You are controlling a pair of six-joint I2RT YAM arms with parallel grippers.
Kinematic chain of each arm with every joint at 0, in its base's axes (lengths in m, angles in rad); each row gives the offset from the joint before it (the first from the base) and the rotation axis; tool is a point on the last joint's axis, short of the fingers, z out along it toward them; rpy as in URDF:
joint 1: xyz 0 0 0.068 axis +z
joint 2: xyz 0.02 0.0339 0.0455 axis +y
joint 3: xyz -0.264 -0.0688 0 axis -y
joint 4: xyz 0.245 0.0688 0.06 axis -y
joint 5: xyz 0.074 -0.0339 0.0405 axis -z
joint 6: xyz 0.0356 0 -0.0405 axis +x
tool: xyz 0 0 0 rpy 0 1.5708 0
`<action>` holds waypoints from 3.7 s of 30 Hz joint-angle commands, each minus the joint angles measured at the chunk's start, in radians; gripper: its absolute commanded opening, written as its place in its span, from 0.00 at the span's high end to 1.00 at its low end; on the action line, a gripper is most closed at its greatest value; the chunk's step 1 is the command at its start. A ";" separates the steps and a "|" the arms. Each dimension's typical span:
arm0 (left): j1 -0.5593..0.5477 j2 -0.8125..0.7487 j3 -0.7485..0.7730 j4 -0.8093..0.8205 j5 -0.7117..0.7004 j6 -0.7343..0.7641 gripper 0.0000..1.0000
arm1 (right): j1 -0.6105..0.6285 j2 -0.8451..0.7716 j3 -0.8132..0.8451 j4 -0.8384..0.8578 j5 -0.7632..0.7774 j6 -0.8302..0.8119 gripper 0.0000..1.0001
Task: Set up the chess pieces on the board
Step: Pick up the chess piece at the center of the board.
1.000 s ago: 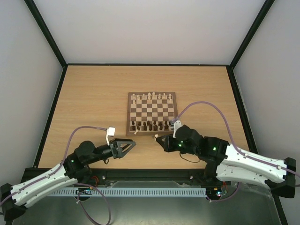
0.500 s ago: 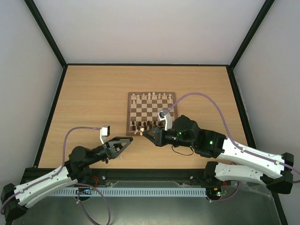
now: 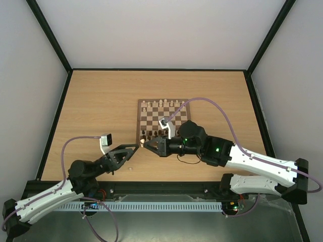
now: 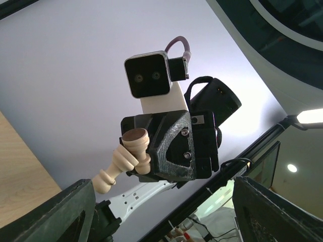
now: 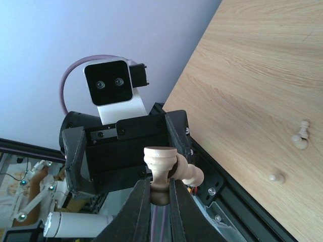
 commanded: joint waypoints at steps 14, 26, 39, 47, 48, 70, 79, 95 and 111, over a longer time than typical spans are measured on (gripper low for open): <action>-0.006 -0.026 -0.041 0.041 -0.037 0.009 0.24 | -0.005 0.047 0.061 0.119 -0.107 0.014 0.93; -0.007 -0.030 -0.038 0.042 -0.034 0.006 0.28 | -0.005 0.082 0.058 0.154 -0.120 0.017 0.93; -0.007 -0.054 -0.039 0.023 -0.033 0.001 0.39 | -0.008 0.074 0.038 0.148 -0.085 0.007 0.93; -0.007 -0.058 -0.040 0.019 -0.034 -0.003 0.40 | -0.022 0.063 0.016 0.148 -0.070 0.007 0.93; -0.007 -0.059 -0.040 0.019 -0.033 -0.003 0.40 | -0.023 0.063 0.014 0.149 -0.071 0.008 0.93; -0.007 -0.054 -0.042 -0.009 -0.050 -0.006 0.55 | -0.025 0.056 -0.005 0.161 -0.079 0.015 0.93; -0.007 -0.051 -0.040 -0.022 -0.064 -0.009 0.65 | -0.027 0.058 -0.004 0.161 -0.088 0.012 0.93; -0.006 -0.019 -0.027 -0.032 -0.078 -0.016 0.86 | -0.026 0.048 -0.009 0.155 -0.095 0.008 0.93; -0.005 0.027 0.166 -0.352 -0.116 0.064 0.89 | -0.036 -0.082 -0.011 -0.034 0.076 -0.045 0.93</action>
